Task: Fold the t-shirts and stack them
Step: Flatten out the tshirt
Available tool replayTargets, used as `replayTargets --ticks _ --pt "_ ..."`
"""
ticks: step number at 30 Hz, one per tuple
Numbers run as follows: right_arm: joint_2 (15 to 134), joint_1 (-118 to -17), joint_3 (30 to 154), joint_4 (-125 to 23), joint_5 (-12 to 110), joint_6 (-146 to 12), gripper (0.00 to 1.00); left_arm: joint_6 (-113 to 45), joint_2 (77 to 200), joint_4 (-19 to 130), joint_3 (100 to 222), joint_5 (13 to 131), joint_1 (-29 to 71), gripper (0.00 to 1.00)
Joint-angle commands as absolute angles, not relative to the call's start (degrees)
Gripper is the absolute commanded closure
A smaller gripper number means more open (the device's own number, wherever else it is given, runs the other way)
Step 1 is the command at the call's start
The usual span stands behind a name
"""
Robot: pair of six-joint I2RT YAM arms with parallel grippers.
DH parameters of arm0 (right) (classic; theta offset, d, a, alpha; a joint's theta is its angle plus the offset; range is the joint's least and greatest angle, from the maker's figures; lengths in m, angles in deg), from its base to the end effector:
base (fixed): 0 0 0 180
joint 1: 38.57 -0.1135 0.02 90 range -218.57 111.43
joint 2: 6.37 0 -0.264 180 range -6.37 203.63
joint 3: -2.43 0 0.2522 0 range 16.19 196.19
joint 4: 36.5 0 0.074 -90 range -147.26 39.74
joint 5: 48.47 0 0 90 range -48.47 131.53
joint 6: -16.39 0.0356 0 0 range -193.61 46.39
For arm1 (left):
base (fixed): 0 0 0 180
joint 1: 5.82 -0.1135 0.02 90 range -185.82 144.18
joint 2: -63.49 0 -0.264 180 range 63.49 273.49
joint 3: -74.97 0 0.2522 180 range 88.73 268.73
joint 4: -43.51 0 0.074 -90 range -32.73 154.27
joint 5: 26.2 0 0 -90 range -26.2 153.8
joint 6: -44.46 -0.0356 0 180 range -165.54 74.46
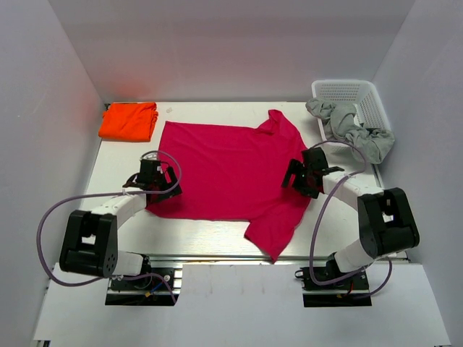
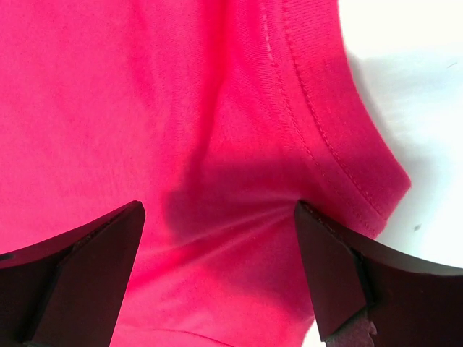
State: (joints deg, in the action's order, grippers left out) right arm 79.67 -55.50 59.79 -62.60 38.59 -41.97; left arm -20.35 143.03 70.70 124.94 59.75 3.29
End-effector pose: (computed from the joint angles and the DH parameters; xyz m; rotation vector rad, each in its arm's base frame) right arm 0.2743 0.0816 0.1663 0.3467 2.5238 0.2730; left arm 0.2487 -0.0373 0.1571 -0.3853 2.5346 -0.1390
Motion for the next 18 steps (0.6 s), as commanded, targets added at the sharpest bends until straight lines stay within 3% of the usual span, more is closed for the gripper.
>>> replayTargets --ticks 1,5,10,18 --pt "84.33 -53.16 60.22 -68.27 32.66 -39.86 0.10 -16.55 138.47 71.77 121.96 59.84 3.06 0.00" --pt "87.06 -50.97 62.68 -69.68 31.78 -39.86 0.10 -15.05 136.44 72.13 118.01 63.61 3.59 0.00" --pt "84.80 -51.22 65.15 -67.75 39.22 -46.62 0.10 -13.90 132.40 70.45 115.63 68.46 3.59 0.00" --pt "70.55 -54.55 64.62 -69.49 40.91 -55.40 0.10 -13.83 123.17 78.35 126.34 57.85 3.59 0.00"
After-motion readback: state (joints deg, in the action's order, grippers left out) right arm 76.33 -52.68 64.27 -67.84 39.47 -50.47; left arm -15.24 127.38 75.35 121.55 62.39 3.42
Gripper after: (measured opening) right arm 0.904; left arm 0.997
